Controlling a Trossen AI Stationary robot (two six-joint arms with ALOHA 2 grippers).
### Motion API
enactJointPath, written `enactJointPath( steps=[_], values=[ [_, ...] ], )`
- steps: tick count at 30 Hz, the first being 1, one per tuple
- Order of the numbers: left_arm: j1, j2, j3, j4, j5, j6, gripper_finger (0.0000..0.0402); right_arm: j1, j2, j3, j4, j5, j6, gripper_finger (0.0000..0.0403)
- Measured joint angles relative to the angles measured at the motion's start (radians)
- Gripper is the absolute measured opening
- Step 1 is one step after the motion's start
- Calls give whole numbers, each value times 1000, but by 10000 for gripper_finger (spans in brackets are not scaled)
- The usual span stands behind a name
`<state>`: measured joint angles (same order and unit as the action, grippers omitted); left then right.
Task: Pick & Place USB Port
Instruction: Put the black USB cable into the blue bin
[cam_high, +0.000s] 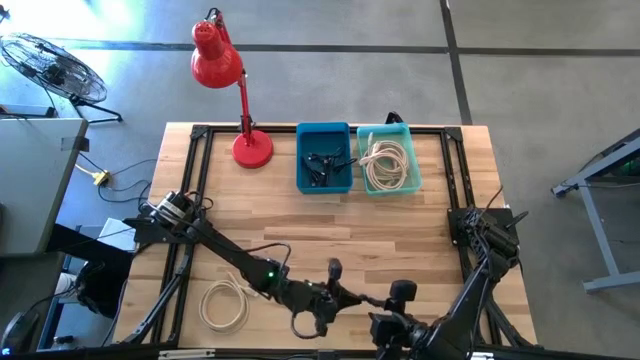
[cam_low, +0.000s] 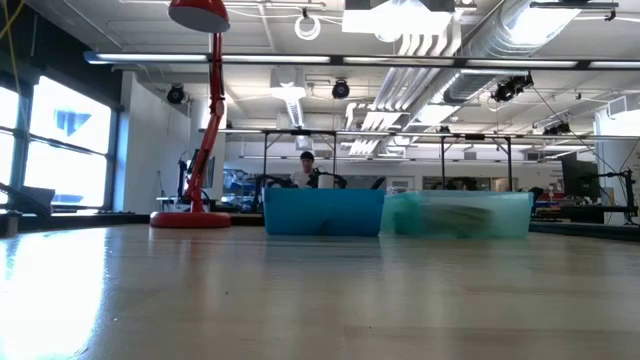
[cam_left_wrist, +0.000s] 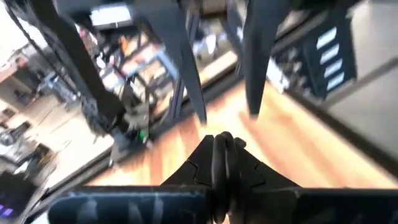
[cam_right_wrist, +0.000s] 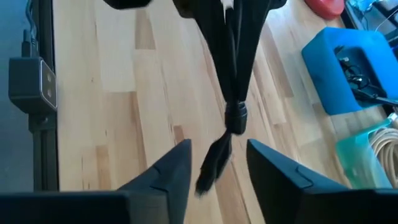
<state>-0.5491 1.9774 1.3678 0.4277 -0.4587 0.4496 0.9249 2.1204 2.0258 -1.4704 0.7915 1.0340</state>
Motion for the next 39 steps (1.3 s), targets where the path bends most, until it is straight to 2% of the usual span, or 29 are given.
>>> enactJointPath(
  steps=[4, 7, 9, 13, 20, 23, 31, 39],
  values=[
    [6, 0, 0, -119, -99, 14, 3, 0, 0, 0, -7, -17, 6, 167],
    [21, -6, -1, -195, -174, 52, 3, 0, 0, 0, -23, -23, 30, 175],
    [47, -10, -1, -218, -190, 55, 3, 0, 0, 0, -36, -29, 55, 175],
    [118, -57, 0, -310, -208, 79, 2, 0, 0, 0, -69, -67, 115, 176],
    [273, -153, -1, -610, -322, 23, 2, 16, 0, 0, -103, -122, 224, 176],
    [346, -186, -1, -726, -340, 8, 1, 34, 0, 0, -103, -128, 251, 176],
    [555, -207, -1, -814, -231, -10, 1, 72, 0, -18, -100, -134, 329, 176],
    [710, -207, -1, -782, -72, -10, 1, 78, 0, -136, -100, -249, 422, 176]
  ],
)
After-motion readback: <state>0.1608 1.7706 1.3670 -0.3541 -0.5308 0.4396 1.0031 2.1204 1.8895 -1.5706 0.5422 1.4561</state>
